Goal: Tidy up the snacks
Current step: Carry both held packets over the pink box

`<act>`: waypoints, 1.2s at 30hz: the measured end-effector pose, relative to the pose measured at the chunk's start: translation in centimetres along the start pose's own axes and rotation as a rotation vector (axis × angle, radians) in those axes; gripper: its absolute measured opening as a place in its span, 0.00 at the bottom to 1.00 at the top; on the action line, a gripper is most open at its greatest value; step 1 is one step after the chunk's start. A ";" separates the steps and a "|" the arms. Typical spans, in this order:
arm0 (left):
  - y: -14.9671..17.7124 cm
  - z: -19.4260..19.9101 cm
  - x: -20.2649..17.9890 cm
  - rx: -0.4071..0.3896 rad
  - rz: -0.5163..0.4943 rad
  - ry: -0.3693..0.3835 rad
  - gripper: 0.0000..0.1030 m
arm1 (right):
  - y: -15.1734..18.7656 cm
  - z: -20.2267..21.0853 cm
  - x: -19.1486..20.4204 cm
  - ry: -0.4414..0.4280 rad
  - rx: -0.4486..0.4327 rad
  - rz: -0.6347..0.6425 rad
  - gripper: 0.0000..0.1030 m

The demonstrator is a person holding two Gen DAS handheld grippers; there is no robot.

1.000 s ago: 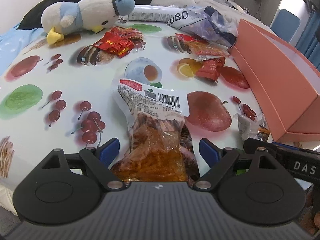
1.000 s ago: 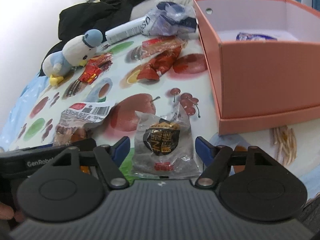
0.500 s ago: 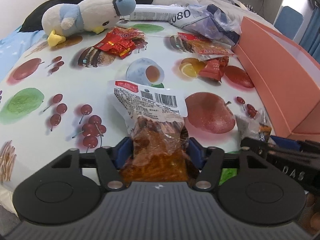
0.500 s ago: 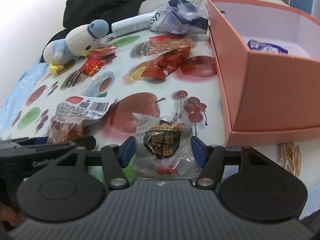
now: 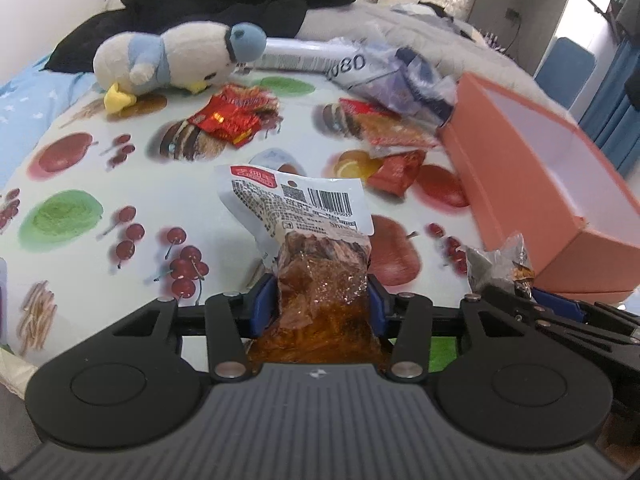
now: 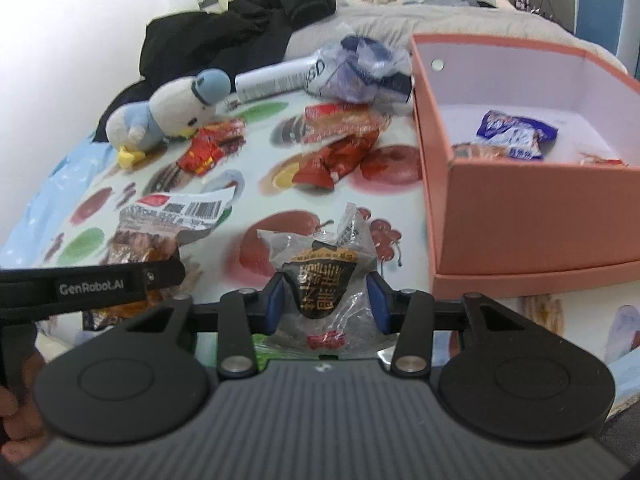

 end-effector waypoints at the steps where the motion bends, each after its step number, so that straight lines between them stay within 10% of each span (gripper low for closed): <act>1: -0.3 0.6 -0.3 -0.005 -0.002 0.005 0.51 | -0.3 0.5 0.0 0.000 -0.010 -0.003 0.45; 18: -3.6 9.4 -5.2 -0.102 -0.025 0.129 0.51 | -5.3 10.0 -1.1 0.023 -0.169 -0.032 0.45; 36: -4.1 9.5 -16.1 -0.099 -0.145 0.326 0.51 | -6.0 15.1 -7.6 0.140 -0.236 -0.099 0.45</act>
Point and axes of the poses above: each gripper's, at about its wrist camera, not at the fingertips, and z roughly against the way its jaws point, x to its left, y to its underside, the point moved 10 cm from there along -z, roughly the way its jaws point, and after that the axes turned 7 degrees about -x, right-handed, at the moved point
